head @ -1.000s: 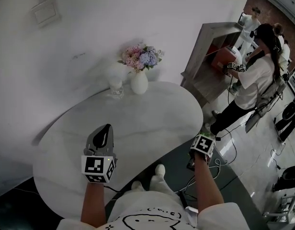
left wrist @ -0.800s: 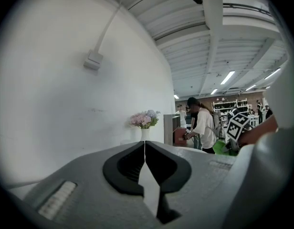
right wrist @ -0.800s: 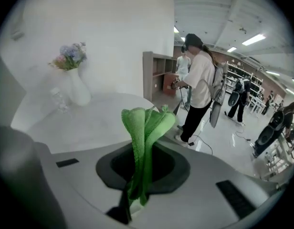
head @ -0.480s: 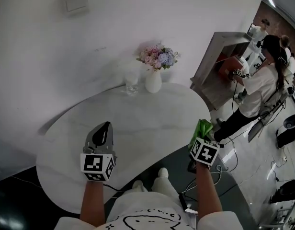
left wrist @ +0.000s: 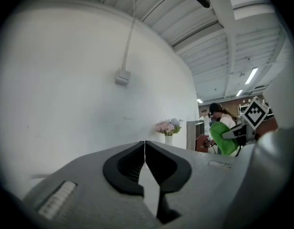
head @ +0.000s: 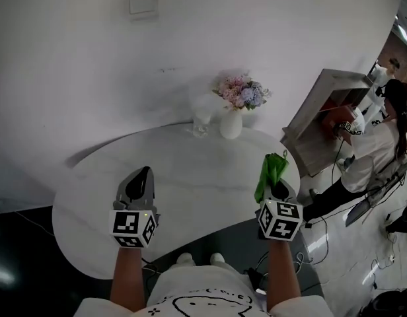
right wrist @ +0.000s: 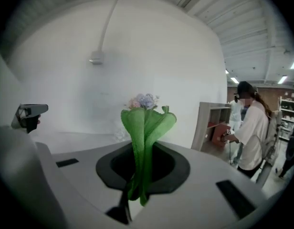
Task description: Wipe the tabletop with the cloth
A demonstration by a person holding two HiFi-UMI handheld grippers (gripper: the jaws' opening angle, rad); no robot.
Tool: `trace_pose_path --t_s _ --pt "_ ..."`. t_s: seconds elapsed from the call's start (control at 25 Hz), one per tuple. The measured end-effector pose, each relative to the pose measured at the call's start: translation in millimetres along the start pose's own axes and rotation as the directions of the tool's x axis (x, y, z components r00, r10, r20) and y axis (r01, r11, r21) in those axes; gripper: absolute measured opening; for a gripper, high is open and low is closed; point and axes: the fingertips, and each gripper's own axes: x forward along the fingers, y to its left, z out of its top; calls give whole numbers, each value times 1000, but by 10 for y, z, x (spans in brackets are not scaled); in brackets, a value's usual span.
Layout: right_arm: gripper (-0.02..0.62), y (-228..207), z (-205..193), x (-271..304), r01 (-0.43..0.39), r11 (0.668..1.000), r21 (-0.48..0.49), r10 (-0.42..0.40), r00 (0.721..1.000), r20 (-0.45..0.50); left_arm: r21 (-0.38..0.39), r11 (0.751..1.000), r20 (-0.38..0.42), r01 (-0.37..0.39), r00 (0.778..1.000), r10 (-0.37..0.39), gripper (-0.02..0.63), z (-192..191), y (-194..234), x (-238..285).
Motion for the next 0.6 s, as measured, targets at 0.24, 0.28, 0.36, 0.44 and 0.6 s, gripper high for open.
trace_pose_path --t_s 0.24,0.28,0.36,0.44,0.6 --pt "44 240 377 86 -191 979 -68 198 971 135 28 994 35 -108 994 107 20 147 -4 -104" --pt "44 267 431 103 -215 974 -74 224 963 150 34 991 41 -127 991 125 20 181 -7 -125" --pt "44 321 525 135 -258 962 -92 270 947 175 43 986 52 -163 986 160 20 251 -20 -170" --pt "44 380 599 144 -298 948 -115 316 928 197 55 979 61 -197 979 194 20 305 -45 -219" --pt "44 471 722 113 -374 914 -156 403 883 240 79 962 77 -261 964 255 20 374 -134 -336"
